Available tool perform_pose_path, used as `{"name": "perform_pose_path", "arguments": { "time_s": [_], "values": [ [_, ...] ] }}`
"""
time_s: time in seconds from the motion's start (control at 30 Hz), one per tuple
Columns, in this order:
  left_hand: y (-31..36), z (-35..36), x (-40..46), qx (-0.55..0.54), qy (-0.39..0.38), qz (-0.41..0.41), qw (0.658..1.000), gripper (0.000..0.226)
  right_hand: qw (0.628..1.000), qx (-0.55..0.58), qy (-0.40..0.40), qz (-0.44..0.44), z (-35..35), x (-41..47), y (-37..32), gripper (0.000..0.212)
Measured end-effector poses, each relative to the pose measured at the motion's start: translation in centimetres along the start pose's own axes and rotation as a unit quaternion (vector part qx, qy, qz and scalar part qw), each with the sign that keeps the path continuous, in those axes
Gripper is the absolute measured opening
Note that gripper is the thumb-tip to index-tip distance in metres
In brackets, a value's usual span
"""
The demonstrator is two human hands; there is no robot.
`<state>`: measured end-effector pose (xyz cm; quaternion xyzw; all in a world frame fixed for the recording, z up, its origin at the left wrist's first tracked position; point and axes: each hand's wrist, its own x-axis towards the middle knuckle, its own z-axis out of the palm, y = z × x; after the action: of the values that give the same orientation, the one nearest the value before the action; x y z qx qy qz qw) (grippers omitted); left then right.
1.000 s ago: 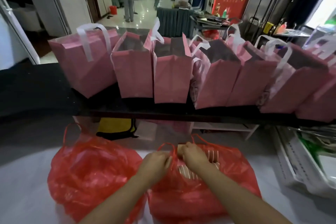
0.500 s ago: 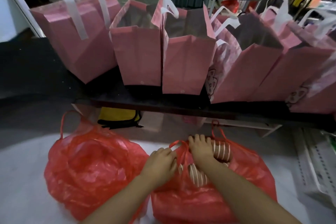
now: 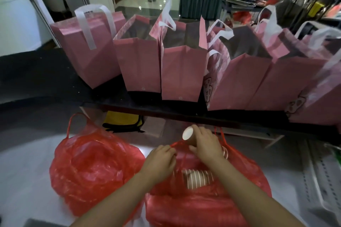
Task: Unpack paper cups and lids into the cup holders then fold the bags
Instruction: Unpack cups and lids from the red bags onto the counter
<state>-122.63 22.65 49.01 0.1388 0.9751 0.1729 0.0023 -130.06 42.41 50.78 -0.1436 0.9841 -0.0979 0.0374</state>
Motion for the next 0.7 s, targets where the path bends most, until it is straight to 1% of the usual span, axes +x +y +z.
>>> {"name": "perform_pose_path", "arguments": {
  "time_s": [0.07,0.17,0.27,0.37,0.5,0.6,0.7],
  "values": [
    [0.5,-0.4,-0.2,-0.015,0.027,-0.02,0.999,0.027,0.995,0.082,0.053,-0.007,-1.9,-0.1,-0.4,0.081],
    [1.1,-1.2,-0.8,-0.032,0.068,-0.056,0.996,0.025,0.972,0.195,0.132,-0.009,-4.5,0.0,-1.4,0.078],
    [0.9,-2.6,-2.5,-0.037,0.101,-0.093,0.99,0.019,0.953,0.252,0.164,-0.033,-6.3,0.2,-3.6,0.079],
    [-0.2,-4.3,-5.4,-0.009,0.138,-0.123,0.983,0.018,0.942,0.285,0.161,-0.073,-7.5,-0.2,-7.4,0.075],
    [-3.0,-6.9,-11.4,0.038,0.172,-0.176,0.969,0.022,0.926,0.334,0.123,-0.125,-7.8,-1.9,-13.9,0.067],
    [-5.6,-8.6,-17.5,0.048,0.203,-0.229,0.951,0.026,0.91,0.371,0.092,-0.161,-7.2,-4.1,-20.0,0.06],
    [-8.1,-9.7,-25.0,0.044,0.209,-0.293,0.932,0.033,0.896,0.391,0.073,-0.199,-5.5,-7.2,-26.8,0.057]
  ]
}}
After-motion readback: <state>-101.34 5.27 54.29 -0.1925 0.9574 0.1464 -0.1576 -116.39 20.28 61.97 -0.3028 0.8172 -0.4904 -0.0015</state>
